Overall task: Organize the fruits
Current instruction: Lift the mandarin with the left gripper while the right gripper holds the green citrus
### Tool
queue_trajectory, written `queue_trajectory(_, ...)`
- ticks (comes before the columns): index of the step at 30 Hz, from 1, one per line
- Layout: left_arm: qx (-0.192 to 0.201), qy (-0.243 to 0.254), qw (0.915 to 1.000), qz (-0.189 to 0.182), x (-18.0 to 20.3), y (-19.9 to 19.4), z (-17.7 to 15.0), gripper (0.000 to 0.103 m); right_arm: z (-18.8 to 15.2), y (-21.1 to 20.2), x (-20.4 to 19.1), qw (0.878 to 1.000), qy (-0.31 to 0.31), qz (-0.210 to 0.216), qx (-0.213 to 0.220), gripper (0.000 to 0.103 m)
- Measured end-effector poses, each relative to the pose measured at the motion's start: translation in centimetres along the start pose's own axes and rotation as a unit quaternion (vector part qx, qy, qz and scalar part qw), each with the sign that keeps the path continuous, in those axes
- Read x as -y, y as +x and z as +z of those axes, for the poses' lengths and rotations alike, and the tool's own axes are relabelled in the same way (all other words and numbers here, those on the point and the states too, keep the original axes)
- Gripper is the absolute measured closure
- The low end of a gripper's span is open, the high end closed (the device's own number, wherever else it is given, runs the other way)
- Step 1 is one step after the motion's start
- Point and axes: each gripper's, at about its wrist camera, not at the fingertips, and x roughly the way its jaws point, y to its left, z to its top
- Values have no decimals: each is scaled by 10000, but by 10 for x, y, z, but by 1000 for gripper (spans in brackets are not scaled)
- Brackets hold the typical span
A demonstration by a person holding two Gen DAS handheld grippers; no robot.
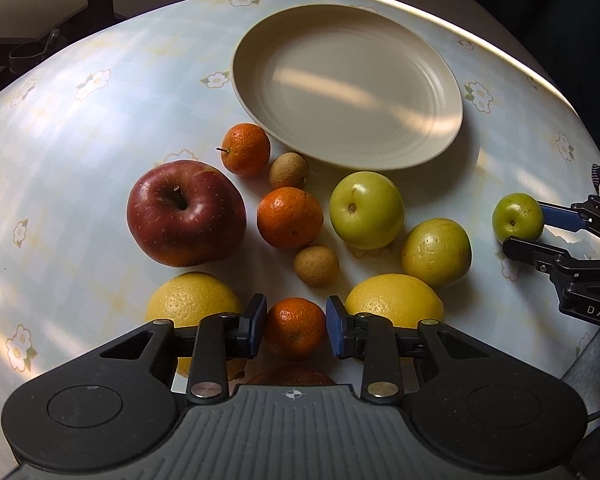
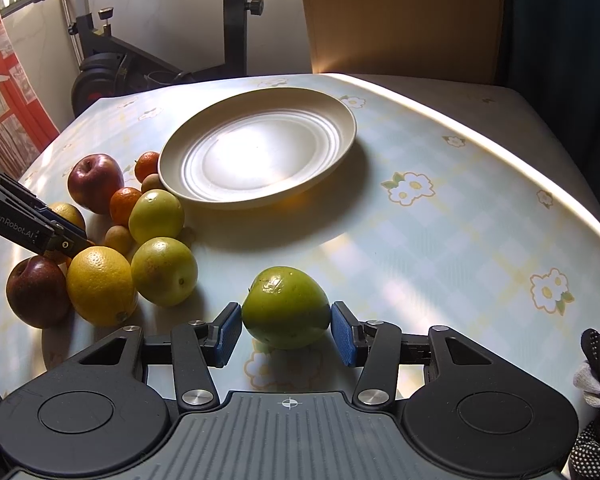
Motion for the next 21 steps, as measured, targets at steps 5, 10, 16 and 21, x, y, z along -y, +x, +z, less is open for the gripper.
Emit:
queue_trajectory(5, 151, -226, 9996, -68, -11, -7, 2, 69, 0, 0, 0, 10000, -7, -12, -2, 58)
queue_trajectory(10, 214, -263, 9993, -126, -11, -9, 5, 69, 0, 0, 0, 10000, 3, -9, 1, 58)
queue_trajectory(16, 173, -306, 9992, -186, -7, -1, 4, 68, -1, -1, 0, 10000, -8, -9, -10, 58)
queue_trajectory(21, -52, -250, 9995, -203, -6, -1, 4, 65, 0, 0, 1, 10000, 42, 13, -5, 58)
